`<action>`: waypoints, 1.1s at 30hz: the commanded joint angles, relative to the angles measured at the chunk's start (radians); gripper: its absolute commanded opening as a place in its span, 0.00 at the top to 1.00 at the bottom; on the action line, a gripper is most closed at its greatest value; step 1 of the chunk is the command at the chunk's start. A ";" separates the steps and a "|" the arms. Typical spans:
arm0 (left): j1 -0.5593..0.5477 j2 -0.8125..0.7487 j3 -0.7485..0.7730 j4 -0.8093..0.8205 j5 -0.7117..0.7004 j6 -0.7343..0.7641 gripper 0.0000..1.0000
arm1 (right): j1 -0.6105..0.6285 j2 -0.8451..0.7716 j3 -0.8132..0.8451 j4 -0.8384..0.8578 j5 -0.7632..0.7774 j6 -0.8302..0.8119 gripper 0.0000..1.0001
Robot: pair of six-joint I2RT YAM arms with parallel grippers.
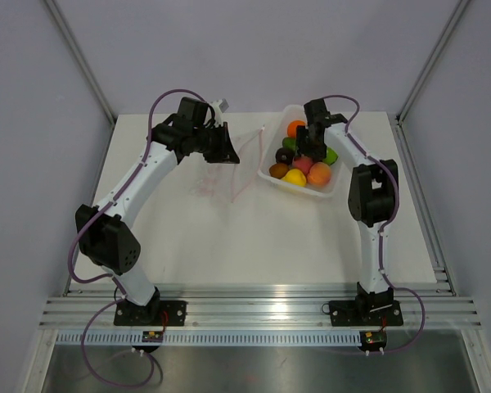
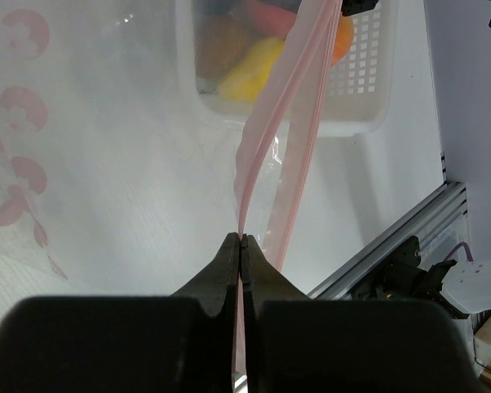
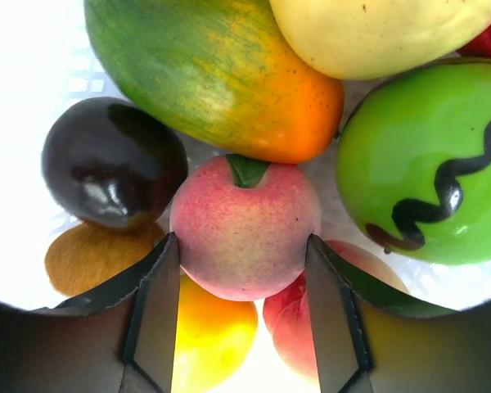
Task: Place the food in the zip-top bag and seal the zipper
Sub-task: Pick up the fake fruit from the bin, then place the fake fruit in the zipper food storage bag.
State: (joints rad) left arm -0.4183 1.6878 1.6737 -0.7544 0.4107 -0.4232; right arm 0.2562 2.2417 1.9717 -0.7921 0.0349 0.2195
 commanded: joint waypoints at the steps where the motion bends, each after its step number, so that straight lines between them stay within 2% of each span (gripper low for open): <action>1: -0.004 -0.020 0.011 0.030 -0.001 0.004 1.00 | 0.006 -0.122 -0.013 0.040 -0.020 0.012 0.56; 10: -0.008 -0.019 0.008 0.038 -0.007 -0.006 1.00 | 0.006 -0.350 -0.120 0.085 0.010 0.046 0.58; 16: -0.011 -0.013 0.014 0.036 -0.012 -0.014 1.00 | 0.021 -0.530 -0.237 0.126 -0.077 0.098 0.58; 26: -0.014 -0.008 0.020 0.036 -0.021 -0.019 1.00 | 0.245 -0.764 -0.307 0.155 -0.082 0.167 0.57; 33: -0.016 -0.010 0.026 0.030 -0.026 -0.019 1.00 | 0.327 -0.775 -0.370 0.267 -0.165 0.254 0.58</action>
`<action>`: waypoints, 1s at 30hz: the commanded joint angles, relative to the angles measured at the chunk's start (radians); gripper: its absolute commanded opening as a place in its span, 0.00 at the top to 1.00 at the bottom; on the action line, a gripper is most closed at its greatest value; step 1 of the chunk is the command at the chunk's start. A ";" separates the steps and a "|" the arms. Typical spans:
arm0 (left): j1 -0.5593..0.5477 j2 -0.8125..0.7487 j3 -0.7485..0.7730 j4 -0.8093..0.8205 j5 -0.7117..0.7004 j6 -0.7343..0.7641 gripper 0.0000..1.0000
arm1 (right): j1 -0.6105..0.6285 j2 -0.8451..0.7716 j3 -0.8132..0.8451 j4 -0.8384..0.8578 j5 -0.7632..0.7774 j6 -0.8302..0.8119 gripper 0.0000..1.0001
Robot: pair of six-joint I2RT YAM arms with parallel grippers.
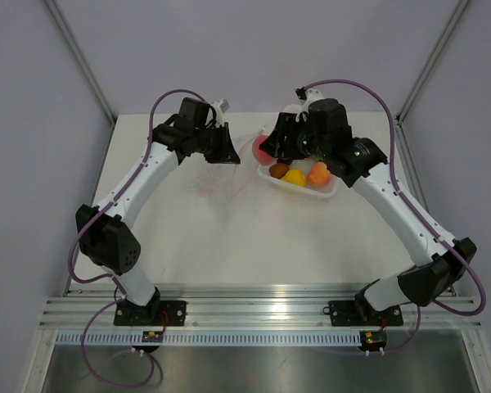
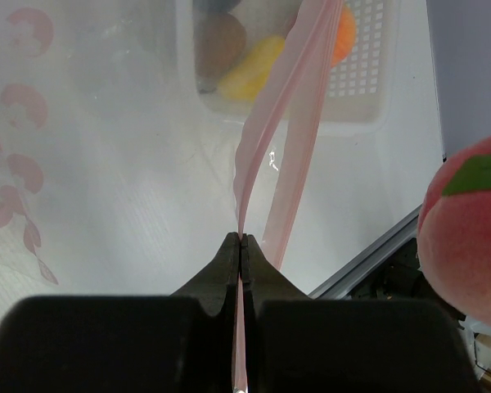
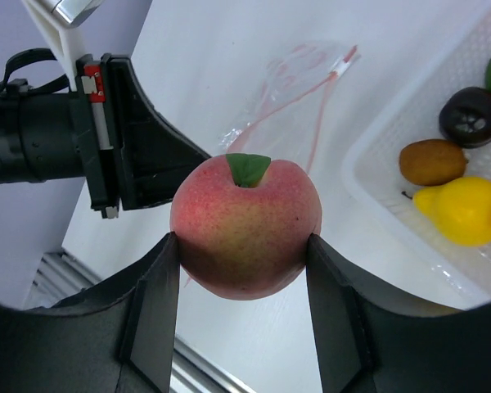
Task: Place the food in the zip-top bag and seal the zipper
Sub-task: Place the fake fruit in the zipper food storage bag.
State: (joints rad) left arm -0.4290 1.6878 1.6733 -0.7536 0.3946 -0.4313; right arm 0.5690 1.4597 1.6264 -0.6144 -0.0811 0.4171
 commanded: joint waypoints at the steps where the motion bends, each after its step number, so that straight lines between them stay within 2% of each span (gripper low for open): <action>1: -0.007 -0.010 0.028 0.027 -0.011 -0.012 1.00 | 0.015 0.020 -0.023 0.093 -0.066 0.067 0.57; 11: -0.014 -0.025 0.045 0.026 0.010 -0.024 1.00 | 0.043 0.182 -0.030 0.171 -0.059 0.106 0.59; 15: -0.014 -0.033 0.063 0.026 0.021 -0.034 1.00 | 0.051 0.202 -0.026 0.169 0.007 0.106 0.59; 24: -0.014 -0.045 0.097 0.046 0.076 -0.060 1.00 | 0.063 0.254 -0.022 0.179 0.046 0.127 0.58; 25: -0.014 -0.043 0.098 0.043 0.076 -0.060 1.00 | 0.063 0.257 -0.013 0.179 0.044 0.132 0.55; 26: -0.014 -0.043 0.103 0.043 0.072 -0.060 1.00 | 0.066 0.263 -0.007 0.168 0.044 0.132 0.42; 28: -0.014 -0.040 0.103 0.034 0.064 -0.050 1.00 | 0.066 0.258 -0.002 0.163 0.046 0.135 0.34; 30: -0.014 -0.034 0.098 0.025 0.052 -0.038 1.00 | 0.066 0.231 -0.013 0.165 0.058 0.135 0.19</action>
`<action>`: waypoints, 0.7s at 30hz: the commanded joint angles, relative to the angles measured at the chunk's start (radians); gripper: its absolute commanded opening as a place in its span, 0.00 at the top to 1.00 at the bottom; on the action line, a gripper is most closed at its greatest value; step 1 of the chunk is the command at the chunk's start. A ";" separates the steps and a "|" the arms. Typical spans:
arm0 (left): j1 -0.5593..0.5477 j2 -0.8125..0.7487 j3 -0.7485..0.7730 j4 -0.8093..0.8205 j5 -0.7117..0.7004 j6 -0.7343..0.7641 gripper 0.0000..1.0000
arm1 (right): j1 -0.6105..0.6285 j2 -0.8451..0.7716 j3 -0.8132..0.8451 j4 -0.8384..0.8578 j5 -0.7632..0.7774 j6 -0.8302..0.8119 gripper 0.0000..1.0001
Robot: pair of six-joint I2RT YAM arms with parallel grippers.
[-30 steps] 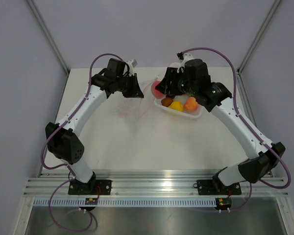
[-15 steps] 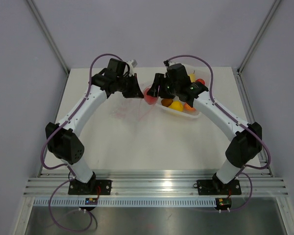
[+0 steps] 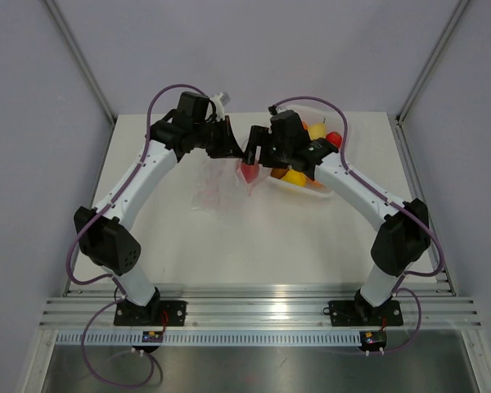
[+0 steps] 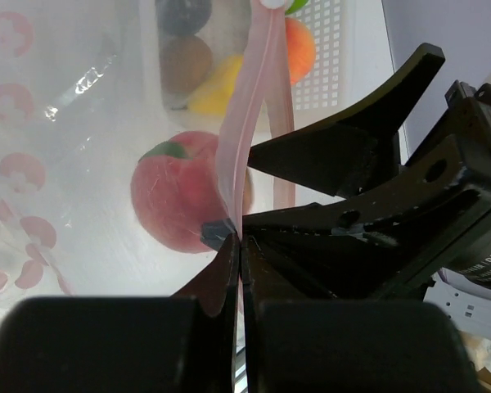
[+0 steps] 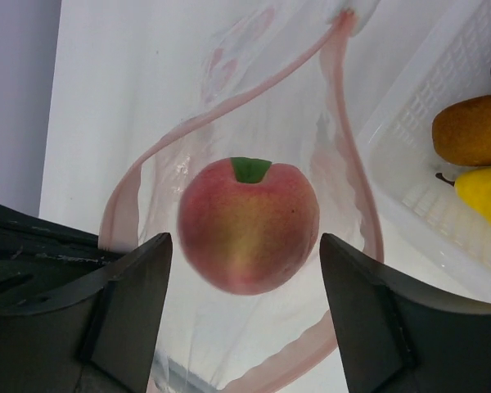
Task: Place the food in the zip-top bag and seal the zipper
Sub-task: Place the fake fruit in the zipper food storage bag.
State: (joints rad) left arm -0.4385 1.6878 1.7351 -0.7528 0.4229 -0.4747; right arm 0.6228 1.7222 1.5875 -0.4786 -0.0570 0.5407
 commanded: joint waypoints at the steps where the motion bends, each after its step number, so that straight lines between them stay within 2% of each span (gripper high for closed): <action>1: -0.005 -0.034 0.035 0.023 0.016 0.008 1.00 | 0.012 -0.041 0.023 0.029 0.040 0.010 0.18; 5: -0.005 -0.022 0.026 0.023 0.011 0.013 1.00 | 0.011 -0.093 0.009 0.018 0.051 -0.002 0.16; 11: -0.002 -0.014 0.017 0.021 -0.010 0.028 1.00 | 0.012 -0.194 -0.059 0.060 0.082 -0.004 0.22; 16: 0.001 -0.013 0.003 0.018 -0.010 0.031 1.00 | 0.008 -0.282 -0.124 0.051 0.270 -0.031 0.23; 18: 0.001 -0.017 -0.002 0.020 -0.012 0.031 1.00 | -0.029 -0.288 -0.121 0.012 0.337 -0.054 0.22; 21: 0.001 -0.022 -0.005 0.021 -0.013 0.030 1.00 | -0.136 -0.265 -0.124 -0.038 0.326 -0.067 0.20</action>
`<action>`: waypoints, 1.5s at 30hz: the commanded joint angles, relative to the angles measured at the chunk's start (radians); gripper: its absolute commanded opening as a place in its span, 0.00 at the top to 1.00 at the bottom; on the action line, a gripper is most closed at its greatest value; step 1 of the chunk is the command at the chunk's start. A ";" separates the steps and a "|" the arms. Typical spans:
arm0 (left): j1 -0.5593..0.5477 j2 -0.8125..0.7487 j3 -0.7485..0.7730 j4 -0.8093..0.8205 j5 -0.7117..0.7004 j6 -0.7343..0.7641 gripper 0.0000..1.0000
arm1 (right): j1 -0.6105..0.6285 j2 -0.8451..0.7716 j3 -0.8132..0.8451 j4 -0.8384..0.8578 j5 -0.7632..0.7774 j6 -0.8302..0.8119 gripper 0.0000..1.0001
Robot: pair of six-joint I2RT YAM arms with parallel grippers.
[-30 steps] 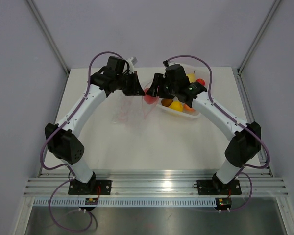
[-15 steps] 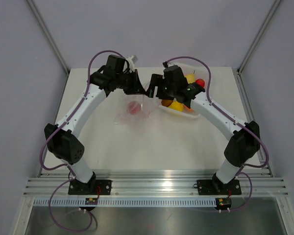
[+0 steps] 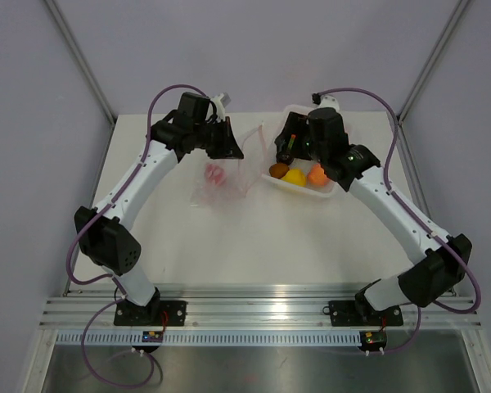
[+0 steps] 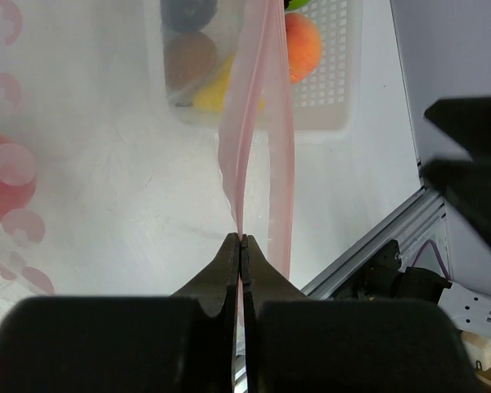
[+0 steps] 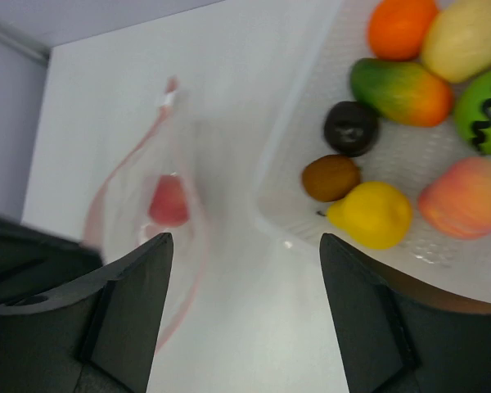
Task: Place the food in the zip-top bag and seal the zipper
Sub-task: Place the fake fruit in the zipper food storage bag, then pick up the fake fruit from the bin.
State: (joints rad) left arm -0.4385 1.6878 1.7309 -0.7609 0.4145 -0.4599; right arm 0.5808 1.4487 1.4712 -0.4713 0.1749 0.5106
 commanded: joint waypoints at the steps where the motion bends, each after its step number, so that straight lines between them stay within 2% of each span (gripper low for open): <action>1: 0.003 -0.023 -0.002 0.031 -0.005 0.013 1.00 | -0.122 0.034 -0.006 -0.068 0.081 -0.041 0.20; 3: 0.003 -0.027 -0.010 0.038 -0.005 0.010 1.00 | -0.197 0.073 0.007 -0.095 0.046 -0.058 0.18; 7: 0.001 -0.033 -0.019 0.043 0.003 0.009 1.00 | -0.225 0.214 0.072 -0.173 0.063 -0.121 0.12; 9: 0.001 -0.034 -0.024 0.044 0.007 0.004 1.00 | -0.226 0.268 0.131 -0.211 0.096 -0.150 0.07; 14: 0.001 -0.046 -0.037 0.052 0.012 0.003 1.00 | -0.231 0.394 0.181 -0.288 0.224 -0.179 0.04; 17: 0.001 -0.045 -0.039 0.054 0.015 0.004 1.00 | -0.237 0.415 0.175 -0.277 0.251 -0.176 0.04; 32: 0.001 -0.048 -0.050 0.063 0.027 -0.002 1.00 | -0.297 0.578 0.245 -0.262 0.192 -0.207 0.08; 39: 0.001 -0.046 -0.047 0.064 0.027 -0.003 1.00 | -0.306 0.588 0.239 -0.237 0.101 -0.218 0.17; 42: 0.001 -0.046 -0.045 0.066 0.029 -0.006 1.00 | -0.306 0.584 0.233 -0.236 0.081 -0.213 0.29; 43: 0.001 -0.046 -0.045 0.066 0.030 -0.006 1.00 | -0.306 0.579 0.230 -0.236 0.086 -0.210 0.37; 45: 0.001 -0.046 -0.045 0.066 0.029 -0.006 1.00 | -0.306 0.550 0.215 -0.231 0.092 -0.205 0.46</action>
State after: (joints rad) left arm -0.4385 1.6878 1.6913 -0.7383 0.4191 -0.4618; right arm 0.2737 2.0392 1.6772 -0.7246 0.2890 0.3012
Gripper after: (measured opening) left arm 0.005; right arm 0.689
